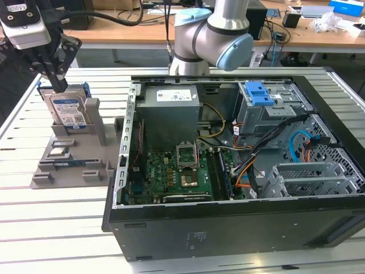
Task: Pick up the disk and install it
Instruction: 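Reach for the disk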
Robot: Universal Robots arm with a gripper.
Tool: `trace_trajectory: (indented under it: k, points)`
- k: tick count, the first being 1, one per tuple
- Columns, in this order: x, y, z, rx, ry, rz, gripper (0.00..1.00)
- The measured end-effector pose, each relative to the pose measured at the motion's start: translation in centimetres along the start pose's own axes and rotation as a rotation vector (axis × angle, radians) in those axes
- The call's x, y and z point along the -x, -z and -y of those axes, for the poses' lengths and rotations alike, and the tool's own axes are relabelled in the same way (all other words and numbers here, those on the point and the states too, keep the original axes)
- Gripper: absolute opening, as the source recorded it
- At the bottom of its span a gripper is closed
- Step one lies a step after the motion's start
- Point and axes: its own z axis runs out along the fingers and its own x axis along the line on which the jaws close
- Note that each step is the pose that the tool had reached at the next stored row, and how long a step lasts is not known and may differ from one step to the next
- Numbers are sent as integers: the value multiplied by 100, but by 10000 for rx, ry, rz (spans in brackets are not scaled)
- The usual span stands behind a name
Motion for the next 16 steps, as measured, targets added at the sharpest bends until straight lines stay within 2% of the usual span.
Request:
trace_trajectory:
  k: [7, 16]
  points:
    - [-147, 0, -31, -8, 1, 1, 11]
    - [-274, 2, -38, -14, 1, 1, 11]
